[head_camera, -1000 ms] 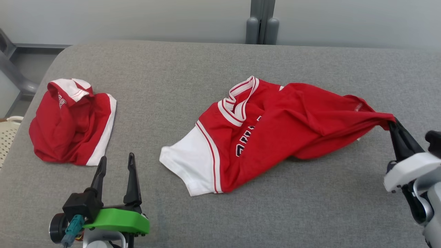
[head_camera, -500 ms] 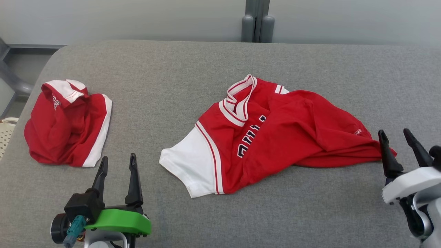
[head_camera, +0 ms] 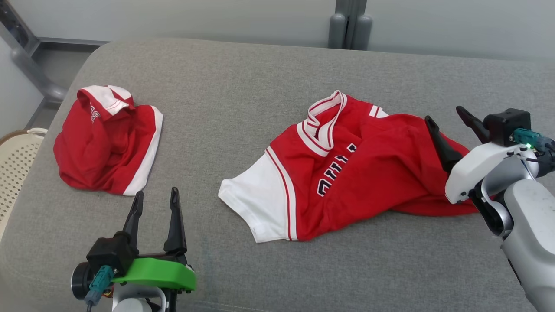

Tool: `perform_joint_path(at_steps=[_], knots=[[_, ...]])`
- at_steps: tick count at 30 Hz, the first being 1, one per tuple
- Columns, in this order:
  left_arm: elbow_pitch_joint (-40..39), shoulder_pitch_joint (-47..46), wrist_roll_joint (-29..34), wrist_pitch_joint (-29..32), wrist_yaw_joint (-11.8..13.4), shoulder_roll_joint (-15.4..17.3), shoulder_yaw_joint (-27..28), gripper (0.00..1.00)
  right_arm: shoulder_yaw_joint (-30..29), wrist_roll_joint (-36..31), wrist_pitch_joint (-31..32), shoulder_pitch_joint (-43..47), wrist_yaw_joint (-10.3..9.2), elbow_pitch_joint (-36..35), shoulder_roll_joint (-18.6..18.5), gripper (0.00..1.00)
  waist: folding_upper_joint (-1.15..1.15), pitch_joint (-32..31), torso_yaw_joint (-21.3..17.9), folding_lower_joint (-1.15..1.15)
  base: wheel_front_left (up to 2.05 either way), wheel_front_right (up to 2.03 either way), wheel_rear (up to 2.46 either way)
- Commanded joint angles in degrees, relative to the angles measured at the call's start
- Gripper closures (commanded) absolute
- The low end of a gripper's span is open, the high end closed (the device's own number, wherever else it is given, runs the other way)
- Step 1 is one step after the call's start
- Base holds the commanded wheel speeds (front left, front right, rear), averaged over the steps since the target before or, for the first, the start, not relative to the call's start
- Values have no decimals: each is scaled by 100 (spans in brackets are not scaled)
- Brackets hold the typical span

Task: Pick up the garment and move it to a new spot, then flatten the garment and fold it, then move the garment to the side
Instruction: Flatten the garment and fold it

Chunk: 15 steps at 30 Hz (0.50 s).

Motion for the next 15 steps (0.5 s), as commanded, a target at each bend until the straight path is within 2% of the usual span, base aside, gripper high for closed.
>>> perform_joint_path(at_steps=[1, 7, 12, 13, 14, 15], knots=[[2, -67, -31, -4, 34, 10, -12, 0, 82, 42, 91, -125, -6, 141, -20, 0, 0, 94, 149, 0, 0, 0, 0], [-16, -127, -120, -4, 86, 10, -135, 0, 395, 198, 379, -499, -6, 957, -11, 0, 0, 226, 369, 0, 0, 0, 0], [-40, -169, -173, -4, 132, 10, -228, 0, 569, 581, 353, -589, -6, 1515, 122, 0, 0, 310, 490, 0, 0, 0, 0], [-44, -176, -178, -4, 134, 10, -238, 0, 613, 689, 382, -568, -6, 1592, 160, 13, 0, 315, 498, 0, 0, 0, 0], [-47, -181, -181, -4, 145, 10, -238, 0, 669, 854, 433, -534, -6, 1669, 220, 66, 0, 321, 500, 0, 0, 0, 0], [-51, -183, -179, -4, 157, 10, -235, 0, 719, 993, 452, -524, -6, 1713, 252, 100, 0, 326, 497, 0, 0, 0, 0]])
